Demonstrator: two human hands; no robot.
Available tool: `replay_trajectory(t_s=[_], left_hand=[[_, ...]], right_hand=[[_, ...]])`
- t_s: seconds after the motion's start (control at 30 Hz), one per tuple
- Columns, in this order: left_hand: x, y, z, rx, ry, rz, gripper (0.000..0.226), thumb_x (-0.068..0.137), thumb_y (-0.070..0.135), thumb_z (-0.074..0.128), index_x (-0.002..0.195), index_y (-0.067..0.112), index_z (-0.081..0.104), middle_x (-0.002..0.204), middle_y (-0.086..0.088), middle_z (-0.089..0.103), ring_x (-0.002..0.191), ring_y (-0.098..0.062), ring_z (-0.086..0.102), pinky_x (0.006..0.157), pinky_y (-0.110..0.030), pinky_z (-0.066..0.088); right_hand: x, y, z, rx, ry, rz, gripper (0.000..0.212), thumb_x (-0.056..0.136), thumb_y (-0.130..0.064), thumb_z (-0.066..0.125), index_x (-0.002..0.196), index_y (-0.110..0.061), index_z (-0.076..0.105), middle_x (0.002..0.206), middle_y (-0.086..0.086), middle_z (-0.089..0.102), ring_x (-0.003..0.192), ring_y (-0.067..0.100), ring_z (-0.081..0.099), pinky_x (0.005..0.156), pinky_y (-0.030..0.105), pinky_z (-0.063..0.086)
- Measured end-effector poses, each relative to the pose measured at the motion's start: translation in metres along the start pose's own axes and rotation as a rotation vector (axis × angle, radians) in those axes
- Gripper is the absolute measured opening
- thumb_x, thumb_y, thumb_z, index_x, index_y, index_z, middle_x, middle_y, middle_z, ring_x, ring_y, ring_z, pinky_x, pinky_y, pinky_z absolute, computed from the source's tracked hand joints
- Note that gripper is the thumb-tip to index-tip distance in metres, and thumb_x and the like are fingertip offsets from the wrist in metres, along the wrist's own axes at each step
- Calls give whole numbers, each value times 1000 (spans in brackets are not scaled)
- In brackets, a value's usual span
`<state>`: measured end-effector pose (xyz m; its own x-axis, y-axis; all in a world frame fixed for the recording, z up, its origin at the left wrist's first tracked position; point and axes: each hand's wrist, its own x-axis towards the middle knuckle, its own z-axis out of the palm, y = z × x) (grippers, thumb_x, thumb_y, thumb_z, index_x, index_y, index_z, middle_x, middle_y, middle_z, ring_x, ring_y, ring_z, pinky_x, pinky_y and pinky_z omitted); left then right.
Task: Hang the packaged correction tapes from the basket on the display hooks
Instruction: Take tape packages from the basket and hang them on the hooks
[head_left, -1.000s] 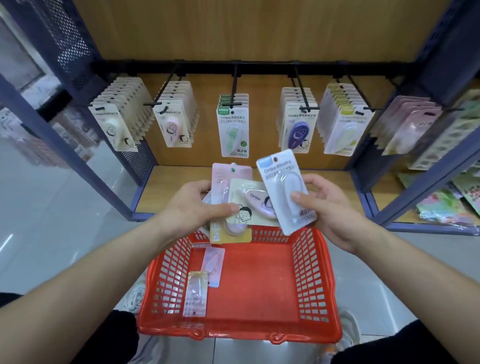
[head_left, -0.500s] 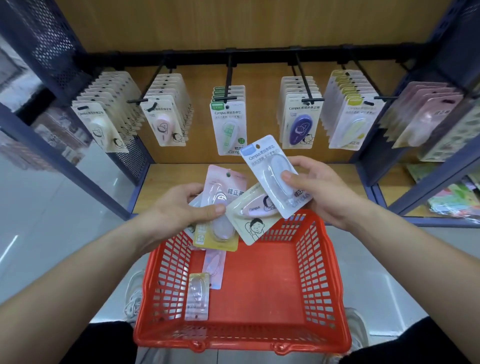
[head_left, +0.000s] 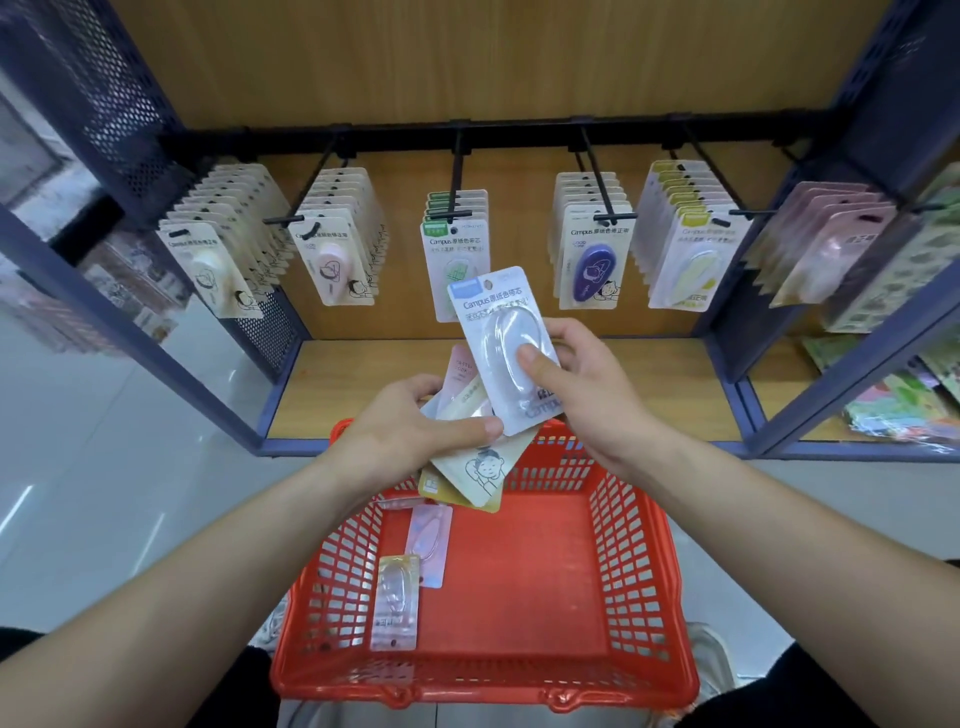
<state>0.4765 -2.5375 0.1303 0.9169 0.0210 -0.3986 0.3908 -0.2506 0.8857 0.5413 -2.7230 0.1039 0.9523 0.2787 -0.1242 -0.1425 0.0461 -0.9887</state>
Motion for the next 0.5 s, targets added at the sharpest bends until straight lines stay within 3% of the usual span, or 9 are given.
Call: replay_trajectory(t_s=[0.1, 0.17, 0.23, 0.33, 0.5], left_hand=[[0, 4, 3, -11, 53, 13, 36, 78, 24, 87, 110, 22, 70, 83, 7, 80, 71, -11, 77, 57, -19, 55], [0, 7, 3, -41, 111, 27, 35, 78, 22, 87, 108, 23, 69, 79, 9, 79, 65, -10, 75, 51, -17, 53], [1, 9, 2, -95, 174, 38, 40, 78, 22, 87, 113, 21, 67, 81, 7, 79, 66, -15, 76, 51, -22, 55], [1, 10, 1, -131, 229, 62, 46, 77, 23, 88, 118, 20, 66, 88, 2, 80, 72, -20, 78, 56, -29, 59], [2, 13, -1, -164, 325, 127, 36, 79, 25, 86, 110, 24, 67, 89, 8, 79, 73, -12, 77, 55, -21, 55]], right_hand=[[1, -3, 5, -2, 83, -27, 16, 99, -22, 65, 113, -18, 59, 108, 3, 72, 96, 13, 70, 84, 35, 58], [2, -6, 5, -4, 162, -24, 16, 99, -24, 65, 112, -17, 58, 100, -4, 69, 84, 3, 67, 77, 25, 54], [2, -8, 2, 22, 214, 17, 21, 99, -26, 65, 114, -14, 58, 99, -3, 69, 85, 7, 68, 80, 30, 55], [1, -12, -5, 141, 204, 136, 26, 98, -23, 66, 120, -11, 59, 114, 9, 72, 105, 27, 71, 96, 47, 56], [-4, -16, -18, 179, 251, 163, 21, 99, -15, 63, 119, -9, 58, 116, 11, 72, 102, 30, 72, 89, 49, 57]])
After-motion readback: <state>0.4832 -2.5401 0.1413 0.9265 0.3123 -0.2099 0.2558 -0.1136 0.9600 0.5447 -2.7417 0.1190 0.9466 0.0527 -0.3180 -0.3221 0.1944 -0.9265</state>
